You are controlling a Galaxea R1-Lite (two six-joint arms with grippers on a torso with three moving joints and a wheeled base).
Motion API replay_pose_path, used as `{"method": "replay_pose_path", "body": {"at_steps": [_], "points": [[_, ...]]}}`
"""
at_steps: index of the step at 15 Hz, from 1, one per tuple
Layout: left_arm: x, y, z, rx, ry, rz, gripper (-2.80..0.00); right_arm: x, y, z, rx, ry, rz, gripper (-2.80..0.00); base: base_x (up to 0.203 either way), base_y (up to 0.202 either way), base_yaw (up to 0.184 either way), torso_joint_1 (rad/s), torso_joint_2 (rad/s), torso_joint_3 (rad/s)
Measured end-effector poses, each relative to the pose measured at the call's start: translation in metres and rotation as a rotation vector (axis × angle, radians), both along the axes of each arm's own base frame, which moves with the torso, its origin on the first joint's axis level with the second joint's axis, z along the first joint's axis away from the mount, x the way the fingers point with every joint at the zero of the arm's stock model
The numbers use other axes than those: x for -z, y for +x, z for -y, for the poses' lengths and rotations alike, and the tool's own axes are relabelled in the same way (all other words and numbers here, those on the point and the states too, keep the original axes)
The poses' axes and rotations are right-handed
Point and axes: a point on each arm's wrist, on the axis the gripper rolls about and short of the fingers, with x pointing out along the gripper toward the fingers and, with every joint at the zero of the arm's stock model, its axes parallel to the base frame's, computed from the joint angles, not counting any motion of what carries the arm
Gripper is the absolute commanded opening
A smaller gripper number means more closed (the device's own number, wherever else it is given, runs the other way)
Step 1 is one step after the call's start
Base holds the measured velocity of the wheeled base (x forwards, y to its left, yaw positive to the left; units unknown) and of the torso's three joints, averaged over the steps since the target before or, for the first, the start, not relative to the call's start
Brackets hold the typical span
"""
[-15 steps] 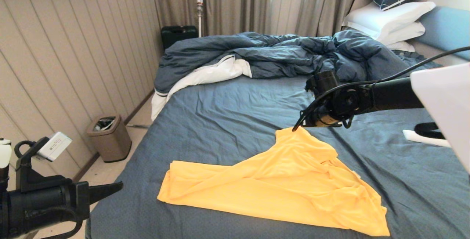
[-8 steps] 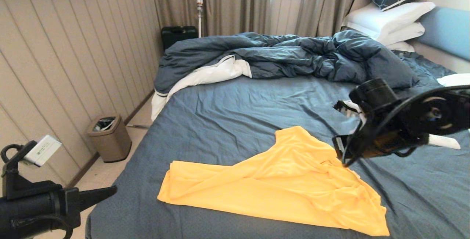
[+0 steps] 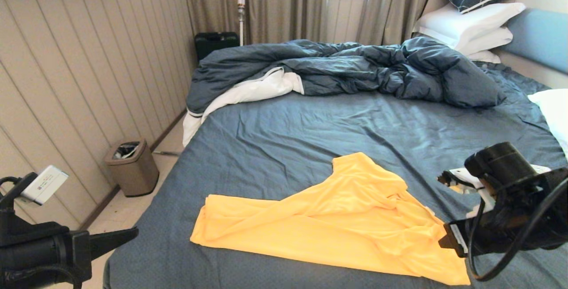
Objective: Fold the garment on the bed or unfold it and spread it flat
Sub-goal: Unford the yellow T-shirt
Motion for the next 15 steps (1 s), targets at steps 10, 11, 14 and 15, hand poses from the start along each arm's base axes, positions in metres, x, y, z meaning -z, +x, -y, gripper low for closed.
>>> {"method": "replay_pose_path", "body": {"at_steps": [10, 11, 14, 15], "points": [[-0.001, 0.002, 0.000, 0.006, -0.004, 0.004, -2.80, 0.038, 0.047, -0.003, 0.029, 0.003, -0.005, 0.00, 0.000, 0.000, 0.000, 0.000, 0.00, 0.000], [-0.002, 0.002, 0.000, 0.007, -0.005, 0.006, -2.80, 0.042, 0.054, -0.003, 0.035, 0.005, 0.000, 0.00, 0.000, 0.000, 0.000, 0.000, 0.00, 0.000], [-0.002, 0.003, 0.001, 0.009, -0.006, 0.004, -2.80, 0.052, 0.069, -0.004, 0.040, 0.004, -0.021, 0.00, 0.000, 0.000, 0.000, 0.000, 0.00, 0.000], [-0.002, 0.003, 0.001, 0.009, -0.005, 0.003, -2.80, 0.054, 0.074, -0.005, 0.039, 0.004, -0.024, 0.00, 0.000, 0.000, 0.000, 0.000, 0.00, 0.000]]}}
